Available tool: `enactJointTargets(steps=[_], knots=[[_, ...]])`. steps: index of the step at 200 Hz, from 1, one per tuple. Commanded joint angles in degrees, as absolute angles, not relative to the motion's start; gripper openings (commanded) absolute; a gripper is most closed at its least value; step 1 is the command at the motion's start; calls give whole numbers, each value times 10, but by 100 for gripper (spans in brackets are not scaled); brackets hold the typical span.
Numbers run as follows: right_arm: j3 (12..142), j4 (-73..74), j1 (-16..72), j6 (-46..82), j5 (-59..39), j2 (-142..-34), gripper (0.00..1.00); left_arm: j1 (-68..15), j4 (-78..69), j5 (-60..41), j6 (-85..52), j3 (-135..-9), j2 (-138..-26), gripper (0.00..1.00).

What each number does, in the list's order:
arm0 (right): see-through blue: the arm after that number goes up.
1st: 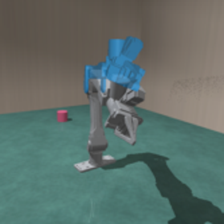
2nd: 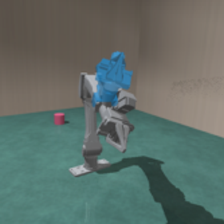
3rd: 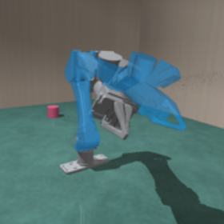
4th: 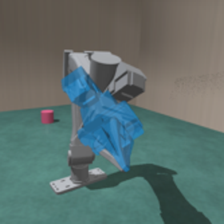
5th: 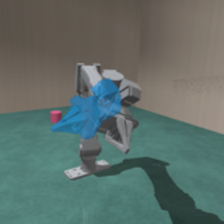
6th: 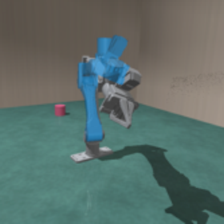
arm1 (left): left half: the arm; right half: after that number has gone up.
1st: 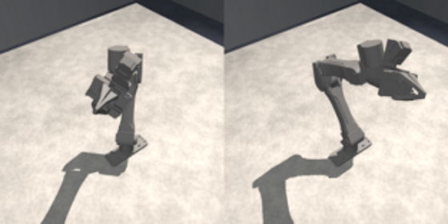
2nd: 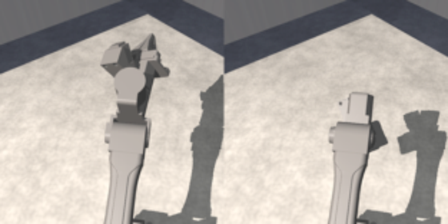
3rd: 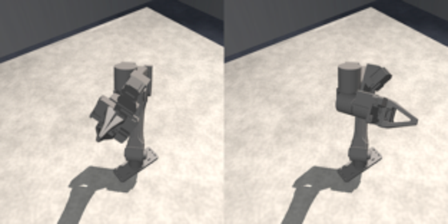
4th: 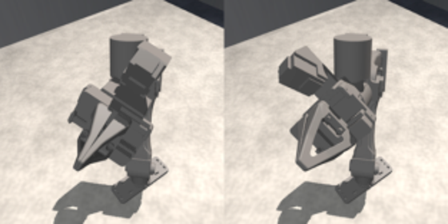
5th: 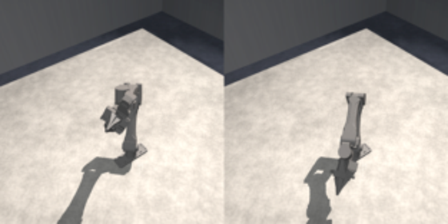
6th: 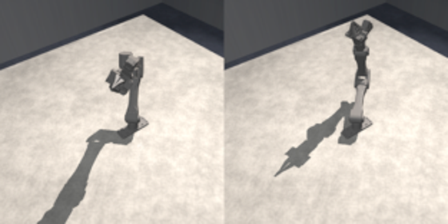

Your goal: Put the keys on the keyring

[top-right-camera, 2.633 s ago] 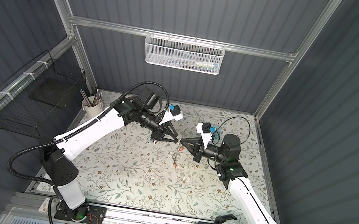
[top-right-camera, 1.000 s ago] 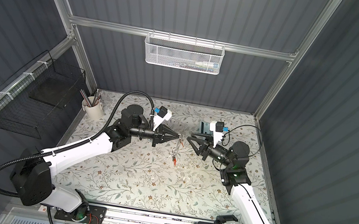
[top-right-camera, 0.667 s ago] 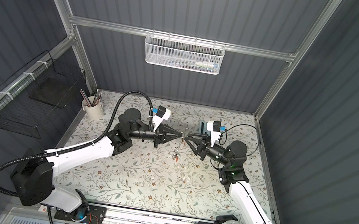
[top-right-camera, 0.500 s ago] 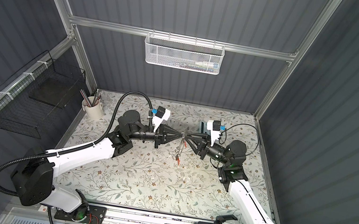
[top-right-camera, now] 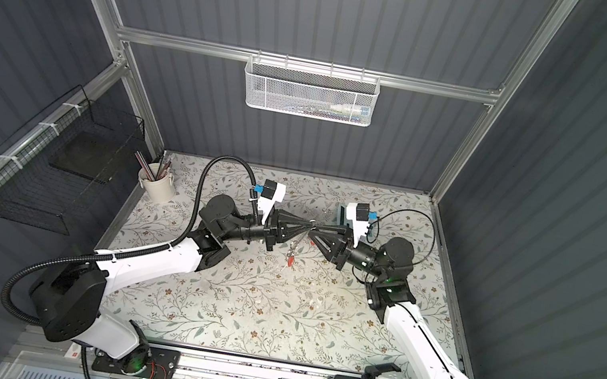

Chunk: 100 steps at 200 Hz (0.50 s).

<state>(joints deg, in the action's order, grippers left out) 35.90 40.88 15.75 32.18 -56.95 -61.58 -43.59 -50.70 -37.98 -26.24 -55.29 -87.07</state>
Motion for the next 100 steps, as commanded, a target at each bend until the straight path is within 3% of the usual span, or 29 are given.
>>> enactJointTargets(steps=[1, 25, 57, 100], knots=[[364, 434, 167, 327, -572, -621, 32, -452, -560, -373, -283, -545, -878, 0], [362, 428, 167, 323, -569, -619, 33, -452, -560, -358, -281, -537, -873, 0], [354, 403, 166, 307, -558, -605, 45, -451, -549, -351, -283, -535, -870, 0], [343, 371, 166, 289, -554, -593, 43, -449, -544, -351, -287, -541, -870, 0]])
